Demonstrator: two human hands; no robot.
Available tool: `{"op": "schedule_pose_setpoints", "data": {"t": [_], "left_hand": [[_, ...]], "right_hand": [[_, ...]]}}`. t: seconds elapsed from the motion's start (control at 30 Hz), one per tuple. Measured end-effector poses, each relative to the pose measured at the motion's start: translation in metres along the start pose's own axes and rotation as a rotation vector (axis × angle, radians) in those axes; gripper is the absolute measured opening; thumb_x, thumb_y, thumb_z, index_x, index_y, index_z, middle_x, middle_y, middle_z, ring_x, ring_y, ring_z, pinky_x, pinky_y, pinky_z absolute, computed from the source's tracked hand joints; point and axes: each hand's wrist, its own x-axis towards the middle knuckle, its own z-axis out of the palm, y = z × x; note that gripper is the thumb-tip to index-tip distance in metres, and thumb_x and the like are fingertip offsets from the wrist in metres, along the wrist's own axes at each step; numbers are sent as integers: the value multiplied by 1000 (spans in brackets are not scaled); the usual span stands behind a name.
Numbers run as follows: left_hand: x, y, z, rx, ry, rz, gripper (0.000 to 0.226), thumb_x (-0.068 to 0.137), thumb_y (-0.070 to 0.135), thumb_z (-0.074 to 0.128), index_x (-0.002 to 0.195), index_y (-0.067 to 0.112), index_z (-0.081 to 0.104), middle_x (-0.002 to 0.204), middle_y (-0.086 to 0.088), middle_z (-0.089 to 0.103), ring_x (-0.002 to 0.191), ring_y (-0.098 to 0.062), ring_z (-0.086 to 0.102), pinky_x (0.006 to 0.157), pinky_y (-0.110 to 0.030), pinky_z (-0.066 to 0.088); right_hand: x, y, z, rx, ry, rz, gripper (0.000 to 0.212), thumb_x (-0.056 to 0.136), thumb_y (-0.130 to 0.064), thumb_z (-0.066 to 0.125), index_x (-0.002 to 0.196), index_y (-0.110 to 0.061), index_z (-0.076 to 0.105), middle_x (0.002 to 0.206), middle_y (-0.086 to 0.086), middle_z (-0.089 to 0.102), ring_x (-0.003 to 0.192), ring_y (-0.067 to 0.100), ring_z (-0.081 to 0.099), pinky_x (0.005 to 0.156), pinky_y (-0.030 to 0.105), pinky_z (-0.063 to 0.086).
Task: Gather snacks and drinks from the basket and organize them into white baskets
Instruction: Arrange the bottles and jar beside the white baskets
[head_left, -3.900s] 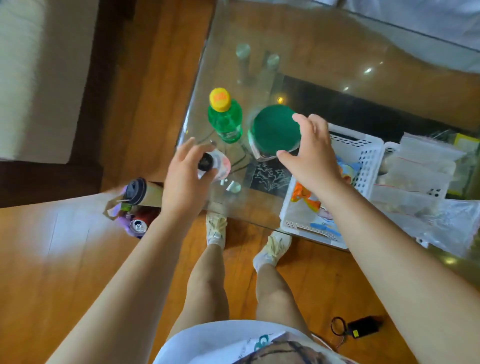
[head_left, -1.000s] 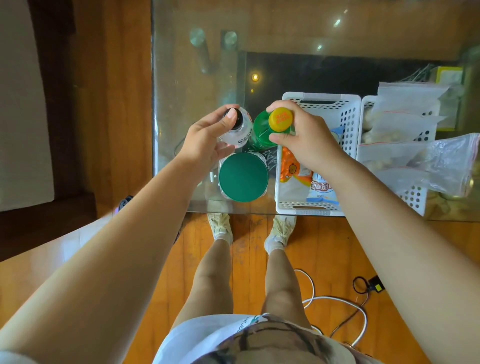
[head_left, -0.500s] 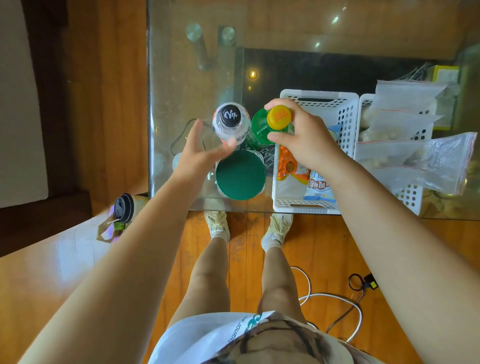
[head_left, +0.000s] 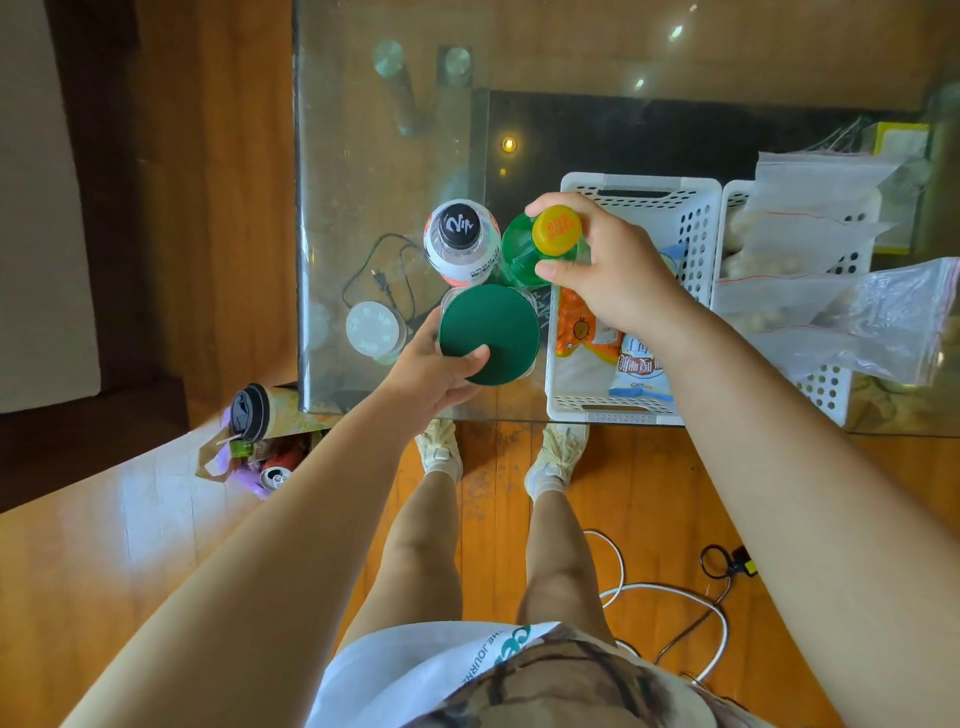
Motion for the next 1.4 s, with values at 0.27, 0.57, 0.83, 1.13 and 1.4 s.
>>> {"op": "schedule_pose_setpoints", "data": {"t": [0.27, 0.57, 0.83, 1.13, 1.4], "left_hand": [[2, 2, 3, -25, -18, -15, 57, 86, -5, 58, 124, 35, 47, 136, -8, 50, 116, -32, 57, 80, -33, 57], [9, -1, 5, 10, 1, 20, 57, 88, -2, 57, 133, 30, 45, 136, -5, 52, 116, -30, 58, 84, -36, 55], [10, 0, 4, -37, 10, 13, 54, 88, -5, 55, 130, 29, 47, 136, -4, 52, 117, -32, 57, 96, -45, 49], [8, 2, 5, -47, 27, 1, 61, 88, -5, 55, 138, 27, 42, 138, -4, 49, 118, -31, 56, 96, -45, 49], [6, 4, 5, -50, 1, 7, 60, 88, -6, 53, 136, 30, 43, 136, -7, 51, 120, -30, 54, 82, -34, 56]], "right_hand": [[2, -4, -5, -16, -41, 5, 43, 87, -12, 60, 127, -25, 49, 121, 2, 55, 107, 14, 46, 91, 24, 33], [6, -6, -13, -18, -80, 2, 44, 86, -12, 62, 126, -26, 50, 114, -8, 51, 105, 9, 44, 87, 24, 34], [4, -6, -9, -50, -25, -14, 42, 86, -20, 62, 126, -26, 49, 111, -4, 52, 100, 9, 45, 84, 23, 35], [9, -3, -13, -43, -83, -17, 43, 84, -17, 64, 123, -28, 50, 117, -3, 56, 103, 11, 48, 84, 26, 35], [11, 0, -14, -16, -79, 6, 42, 82, -16, 67, 120, -30, 53, 119, -5, 58, 106, 11, 50, 88, 25, 36]]}}
